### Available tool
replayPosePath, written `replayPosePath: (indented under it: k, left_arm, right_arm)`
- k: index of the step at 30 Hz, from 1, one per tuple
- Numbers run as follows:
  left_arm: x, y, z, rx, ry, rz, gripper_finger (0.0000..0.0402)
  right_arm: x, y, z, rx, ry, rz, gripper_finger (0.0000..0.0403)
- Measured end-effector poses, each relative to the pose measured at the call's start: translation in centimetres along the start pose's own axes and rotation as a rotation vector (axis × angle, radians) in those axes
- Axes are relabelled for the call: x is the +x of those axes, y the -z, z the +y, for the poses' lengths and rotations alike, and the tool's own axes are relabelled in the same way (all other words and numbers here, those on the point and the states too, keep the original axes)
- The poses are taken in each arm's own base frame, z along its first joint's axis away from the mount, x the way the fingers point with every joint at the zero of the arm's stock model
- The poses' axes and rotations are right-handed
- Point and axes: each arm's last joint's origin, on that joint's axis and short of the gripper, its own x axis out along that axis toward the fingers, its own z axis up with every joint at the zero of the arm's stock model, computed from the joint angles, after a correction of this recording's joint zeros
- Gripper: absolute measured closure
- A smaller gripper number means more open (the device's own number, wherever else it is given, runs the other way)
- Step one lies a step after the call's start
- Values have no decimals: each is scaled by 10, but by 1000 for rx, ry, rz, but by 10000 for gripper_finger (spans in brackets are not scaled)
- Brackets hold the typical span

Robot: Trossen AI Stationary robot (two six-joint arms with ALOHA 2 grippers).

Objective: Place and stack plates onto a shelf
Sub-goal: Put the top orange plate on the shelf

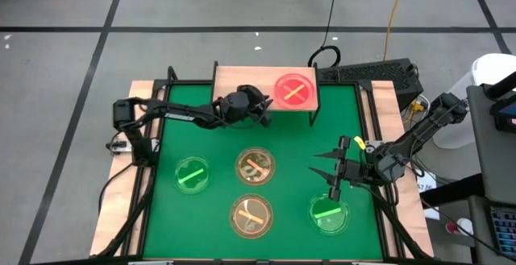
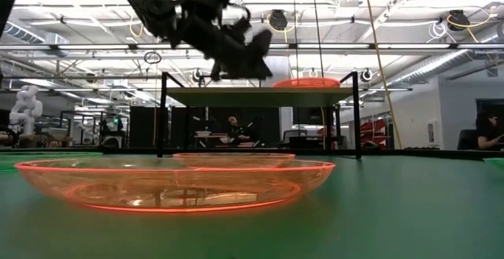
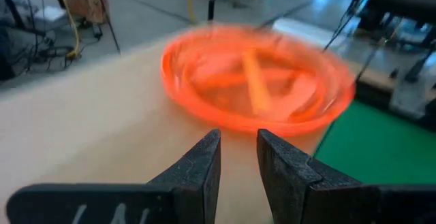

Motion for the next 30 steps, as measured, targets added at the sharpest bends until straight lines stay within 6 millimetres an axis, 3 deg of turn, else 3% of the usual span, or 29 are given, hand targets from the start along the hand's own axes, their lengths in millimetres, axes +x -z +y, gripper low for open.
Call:
replayPosePath:
  k: [6, 11, 15, 20, 27, 30]
  left_arm:
    - [-46, -37, -11, 71, 55, -8, 300]
    - [-111, -76, -28, 105, 183, -117, 300]
    - [-159, -88, -43, 164, 293, -205, 300]
    - [-195, -69, -56, 172, 345, -239, 300]
    - [-213, -10, -70, 108, 391, -289, 300]
    - [-215, 5, -70, 97, 367, -327, 300]
  right_arm:
    - [0, 1, 0, 5, -3, 9, 248]
    - [0, 4, 1, 13, -9, 27, 248]
    - [0, 10, 3, 8, -23, 74, 248]
    - [5, 21, 13, -15, -97, 122, 248]
    - [38, 34, 31, -128, -162, 249, 248]
    - [53, 54, 42, -181, -175, 334, 248]
